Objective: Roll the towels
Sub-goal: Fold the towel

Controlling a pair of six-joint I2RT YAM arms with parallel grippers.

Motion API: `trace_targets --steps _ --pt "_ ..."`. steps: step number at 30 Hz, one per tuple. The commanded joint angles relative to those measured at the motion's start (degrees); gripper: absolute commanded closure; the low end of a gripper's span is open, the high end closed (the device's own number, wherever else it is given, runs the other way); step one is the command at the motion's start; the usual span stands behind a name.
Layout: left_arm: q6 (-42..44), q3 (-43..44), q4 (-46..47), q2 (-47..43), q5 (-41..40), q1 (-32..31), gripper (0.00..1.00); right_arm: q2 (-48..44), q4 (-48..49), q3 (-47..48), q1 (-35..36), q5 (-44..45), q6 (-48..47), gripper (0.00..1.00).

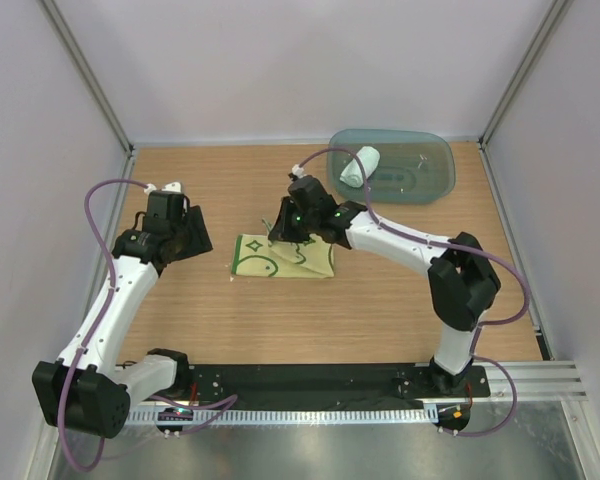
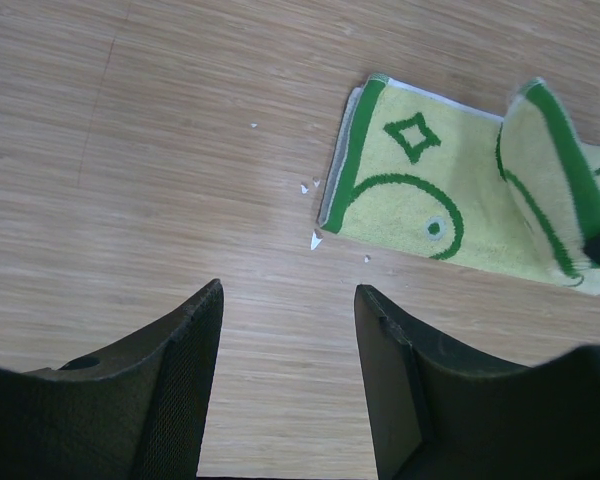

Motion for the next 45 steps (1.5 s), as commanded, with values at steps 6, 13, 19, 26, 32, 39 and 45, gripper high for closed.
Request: trace_targets --steps 6,13,19,26,32,39,45 --pt "0.7 1.4 0.4 -1.0 -0.7 0.2 0.44 7.5 6.1 5.4 4.7 1.8 1.6 0.99" --pt "0.7 1.4 0.3 -0.8 -0.8 0.3 0.43 12.4 9.1 7.2 7.6 2.4 2.2 0.99" --pt "0.8 1.4 0.3 -0.7 -0.7 0.2 0.43 15.0 14.8 6.9 9.5 3.5 1.8 0.99" --pt "0.8 1.4 0.3 -0.6 -0.8 0.2 0.43 21.8 16.1 8.0 10.3 3.0 1.3 0.78" --pt "0.9 1.3 0.1 0.1 -1.2 0.2 0.43 23.9 15.1 13.3 10.1 1.5 0.5 0.47" --pt "0.8 1.3 0.1 1.1 -1.9 0.2 0.43 14.0 13.9 10.8 9.0 1.0 -0.9 0.28" --pt "-1.4 1.8 -0.1 5.0 1.8 0.2 0.44 -3.5 11.3 -8.3 5.2 4.8 -0.8 0.25"
